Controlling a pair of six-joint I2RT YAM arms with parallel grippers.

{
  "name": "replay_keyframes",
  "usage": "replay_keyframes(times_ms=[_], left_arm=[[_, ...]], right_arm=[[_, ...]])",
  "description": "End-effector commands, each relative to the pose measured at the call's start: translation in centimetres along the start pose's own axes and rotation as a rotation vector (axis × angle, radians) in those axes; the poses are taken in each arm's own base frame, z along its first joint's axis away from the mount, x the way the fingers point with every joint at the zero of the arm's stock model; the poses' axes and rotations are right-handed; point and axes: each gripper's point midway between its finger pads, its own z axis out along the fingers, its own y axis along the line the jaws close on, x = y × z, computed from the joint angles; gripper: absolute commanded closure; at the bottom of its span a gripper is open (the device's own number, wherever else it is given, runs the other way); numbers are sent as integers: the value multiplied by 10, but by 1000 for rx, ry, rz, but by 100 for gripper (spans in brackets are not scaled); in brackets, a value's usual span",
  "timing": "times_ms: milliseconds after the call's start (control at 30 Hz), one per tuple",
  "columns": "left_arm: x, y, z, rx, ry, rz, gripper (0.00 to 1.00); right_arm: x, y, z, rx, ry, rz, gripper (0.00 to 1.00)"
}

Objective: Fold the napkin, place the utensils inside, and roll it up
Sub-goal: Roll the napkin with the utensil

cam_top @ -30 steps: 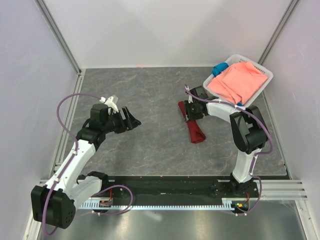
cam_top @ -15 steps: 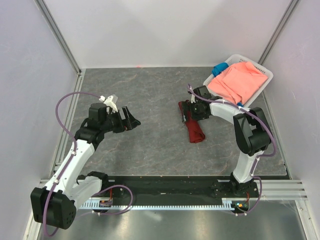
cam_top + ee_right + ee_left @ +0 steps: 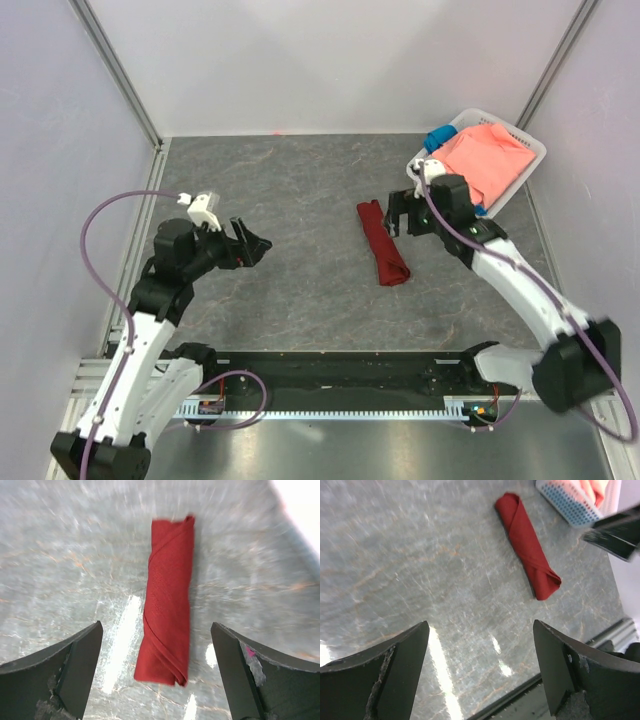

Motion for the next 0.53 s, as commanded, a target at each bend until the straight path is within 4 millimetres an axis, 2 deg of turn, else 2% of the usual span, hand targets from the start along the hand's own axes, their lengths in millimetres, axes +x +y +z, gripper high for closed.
replay_keyframes(times_ms=[0, 67, 100, 233, 267, 367, 500], left_arm=[[-20, 2, -20, -31, -120, 138, 8], [-23, 2, -26, -36, -143, 159, 8], [-24, 4, -27, -50, -151, 170, 8], [-23, 9, -30, -73, -170, 180, 8], [-22, 10, -30, -73, -170, 183, 8], [-22, 8, -31, -67, -171, 190, 8], [-22, 6, -31, -55, -175, 188, 8]], right_arm=[[-14, -10, -44, 44, -233, -41, 2], [-21, -12, -62, 57, -331, -47, 2], [-8, -16, -60, 64, -322, -45, 2], [2, -22, -73, 79, -373, -39, 2], [10, -23, -71, 82, -363, -42, 2], [16, -25, -73, 88, -367, -40, 2], [14, -25, -74, 86, -370, -39, 2]])
